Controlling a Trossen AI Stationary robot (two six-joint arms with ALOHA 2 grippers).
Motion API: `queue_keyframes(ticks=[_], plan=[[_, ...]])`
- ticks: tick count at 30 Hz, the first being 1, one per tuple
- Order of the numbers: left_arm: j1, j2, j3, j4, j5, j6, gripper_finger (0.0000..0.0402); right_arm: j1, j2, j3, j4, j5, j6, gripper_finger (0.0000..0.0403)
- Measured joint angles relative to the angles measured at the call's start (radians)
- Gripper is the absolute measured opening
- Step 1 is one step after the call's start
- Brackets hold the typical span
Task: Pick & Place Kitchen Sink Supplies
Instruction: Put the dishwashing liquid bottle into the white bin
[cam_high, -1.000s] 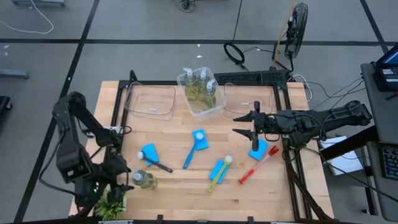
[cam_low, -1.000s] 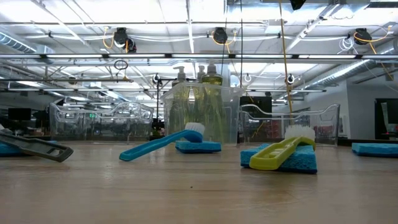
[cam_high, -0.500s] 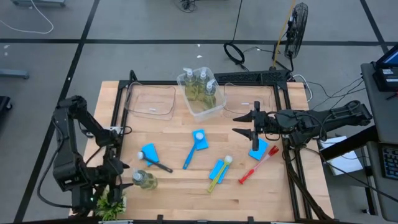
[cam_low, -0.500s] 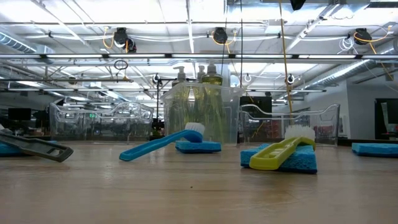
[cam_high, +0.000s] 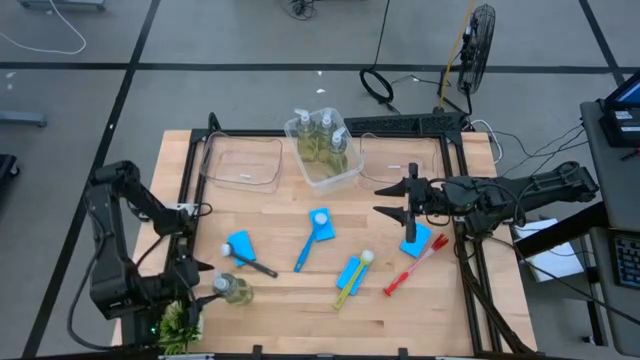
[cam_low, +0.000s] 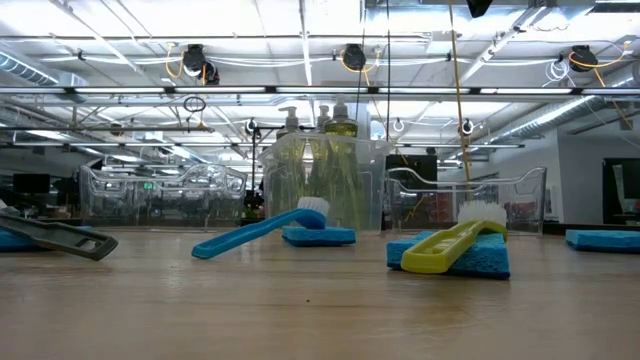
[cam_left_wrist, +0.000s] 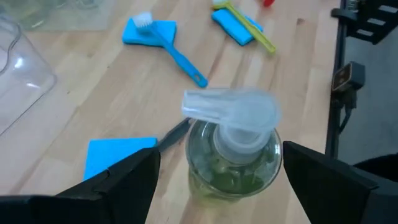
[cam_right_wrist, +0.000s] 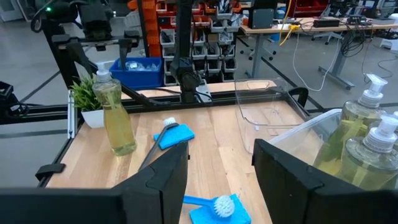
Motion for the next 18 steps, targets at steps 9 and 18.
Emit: queue_keyframes(ticks=[9, 18], plan=[[0.015, 0.068, -0.001, -0.024, -0.056, -0.068, 0.0335, 0.000, 0.000, 0.000, 0.000, 0.000, 0.000, 0.0171], [0.029, 0.106, -0.010, -0.078, -0.166, -0.136, 0.0335, 0.000, 0.000, 0.000, 0.000, -0.002, 0.011, 0.0171]])
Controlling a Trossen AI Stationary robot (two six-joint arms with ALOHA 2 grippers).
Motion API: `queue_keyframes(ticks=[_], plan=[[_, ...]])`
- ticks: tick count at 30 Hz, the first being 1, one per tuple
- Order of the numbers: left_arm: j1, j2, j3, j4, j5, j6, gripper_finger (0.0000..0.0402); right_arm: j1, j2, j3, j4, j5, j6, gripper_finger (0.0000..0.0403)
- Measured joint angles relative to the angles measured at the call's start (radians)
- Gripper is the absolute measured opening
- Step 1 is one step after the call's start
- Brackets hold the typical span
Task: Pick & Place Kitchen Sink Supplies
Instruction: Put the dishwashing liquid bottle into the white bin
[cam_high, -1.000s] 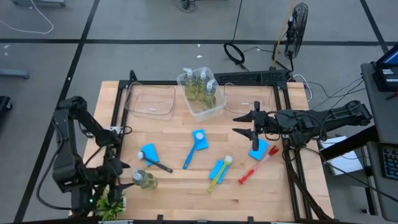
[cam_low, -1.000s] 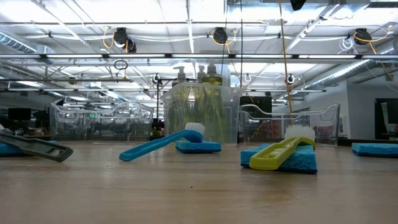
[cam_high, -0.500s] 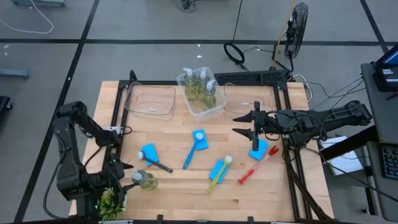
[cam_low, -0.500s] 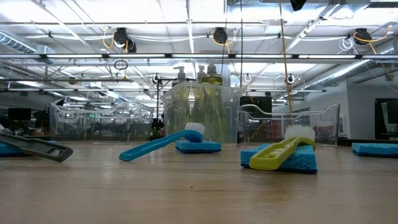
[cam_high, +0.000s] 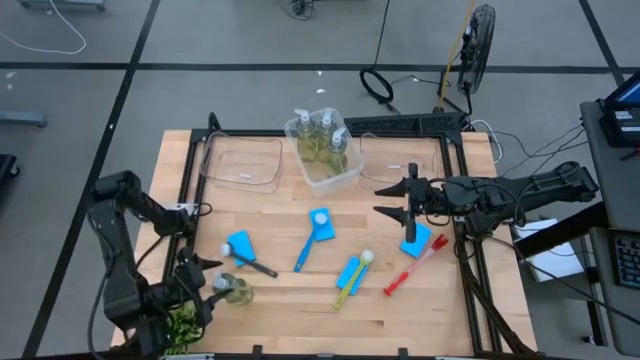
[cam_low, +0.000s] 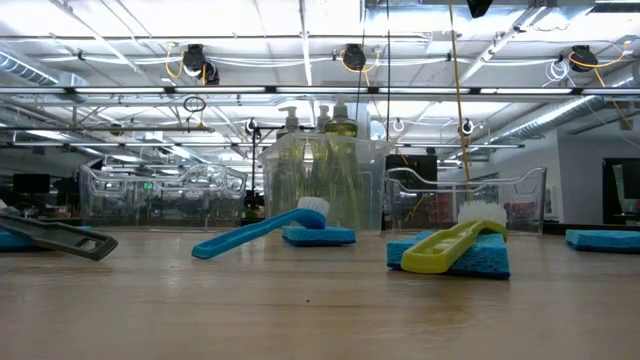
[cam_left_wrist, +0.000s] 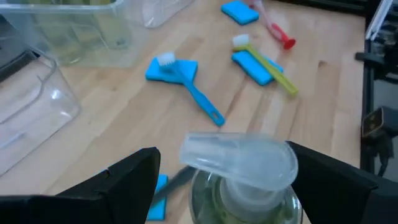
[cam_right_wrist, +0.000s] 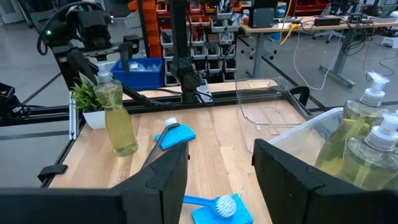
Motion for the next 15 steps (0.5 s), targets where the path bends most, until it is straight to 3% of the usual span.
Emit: queue_keyframes(ticks=[15], plan=[[0.000, 0.000, -0.048, 0.012, 0.016, -0.127, 0.0335, 0.000, 0.000, 0.000, 0.000, -0.001, 0.000, 0.0171]])
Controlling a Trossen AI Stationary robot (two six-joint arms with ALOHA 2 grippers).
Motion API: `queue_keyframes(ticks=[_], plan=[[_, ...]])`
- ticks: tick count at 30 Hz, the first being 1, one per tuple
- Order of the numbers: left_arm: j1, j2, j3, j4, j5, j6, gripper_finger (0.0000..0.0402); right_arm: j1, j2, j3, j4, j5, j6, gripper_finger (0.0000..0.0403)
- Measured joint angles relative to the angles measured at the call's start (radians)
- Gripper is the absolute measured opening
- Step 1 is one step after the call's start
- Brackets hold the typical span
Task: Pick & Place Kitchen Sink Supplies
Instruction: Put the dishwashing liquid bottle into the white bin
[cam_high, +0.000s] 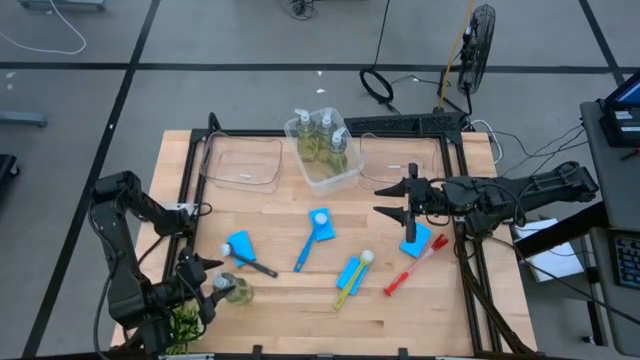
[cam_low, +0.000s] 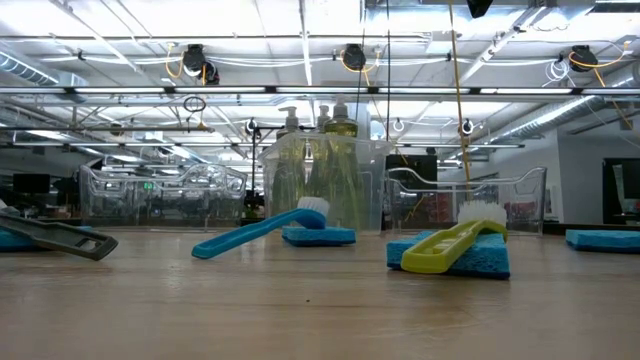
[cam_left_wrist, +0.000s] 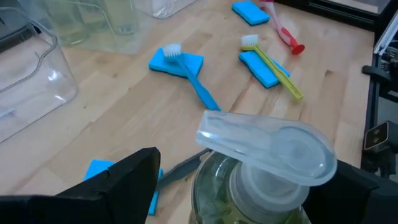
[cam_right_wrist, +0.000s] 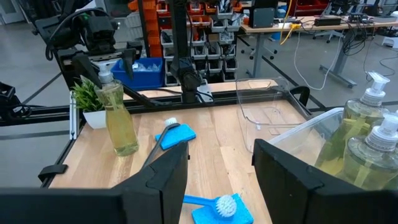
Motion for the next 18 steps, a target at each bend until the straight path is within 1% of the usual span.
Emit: queue_keyframes(ticks=[6, 18], plan=[[0.000, 0.000, 0.000, 0.002, -0.006, 0.028, 0.0335, 0.000, 0.000, 0.000, 0.000, 0.000, 0.000, 0.0171], [0.001, -0.001, 0.000, 0.003, 0.004, 0.027, 0.0335, 0.000, 0.000, 0.000, 0.000, -0.001, 0.014, 0.0171]])
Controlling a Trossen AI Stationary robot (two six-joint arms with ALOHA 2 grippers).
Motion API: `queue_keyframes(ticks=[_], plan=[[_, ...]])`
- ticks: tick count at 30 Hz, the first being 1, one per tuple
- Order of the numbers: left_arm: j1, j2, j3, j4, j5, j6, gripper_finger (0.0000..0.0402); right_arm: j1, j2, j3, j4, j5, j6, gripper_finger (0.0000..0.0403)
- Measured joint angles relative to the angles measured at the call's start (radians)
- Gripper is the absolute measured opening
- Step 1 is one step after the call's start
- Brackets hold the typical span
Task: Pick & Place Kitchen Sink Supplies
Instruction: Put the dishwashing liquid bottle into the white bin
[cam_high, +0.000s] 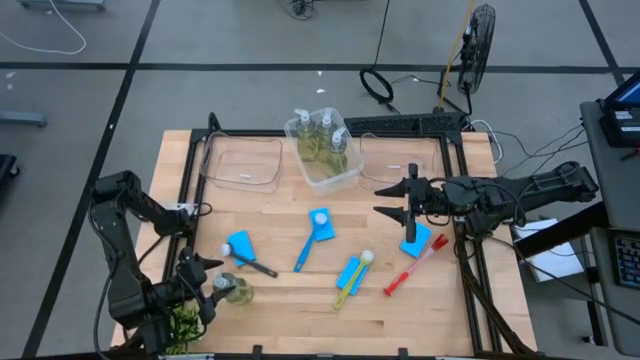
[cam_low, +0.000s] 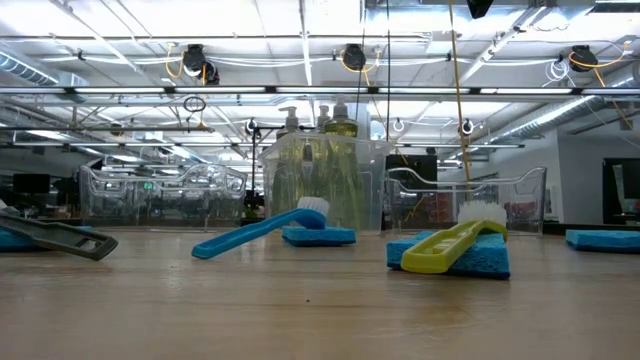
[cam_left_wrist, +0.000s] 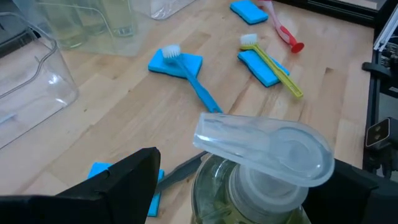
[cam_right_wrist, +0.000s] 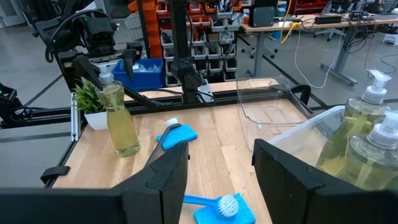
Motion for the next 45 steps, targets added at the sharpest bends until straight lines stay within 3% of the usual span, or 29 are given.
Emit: queue_keyframes(ticks=[19, 23, 34, 45], plan=[[0.079, 0.000, 0.000, 0.028, 0.008, 0.079, 0.0330, 0.000, 0.000, 0.000, 0.000, 0.000, 0.000, 0.0171], [0.079, 0.000, 0.000, 0.046, 0.012, 0.083, 0.0287, 0.000, 0.000, 0.000, 0.000, 0.000, 0.000, 0.0171], [0.079, 0.000, 0.001, 0.060, -0.015, 0.083, 0.0110, 0.000, 0.000, 0.000, 0.000, 0.001, 0.000, 0.0171], [0.132, -0.038, 0.035, 0.065, 0.029, 0.090, 0.0109, 0.000, 0.000, 0.000, 0.000, 0.001, 0.000, 0.0171]])
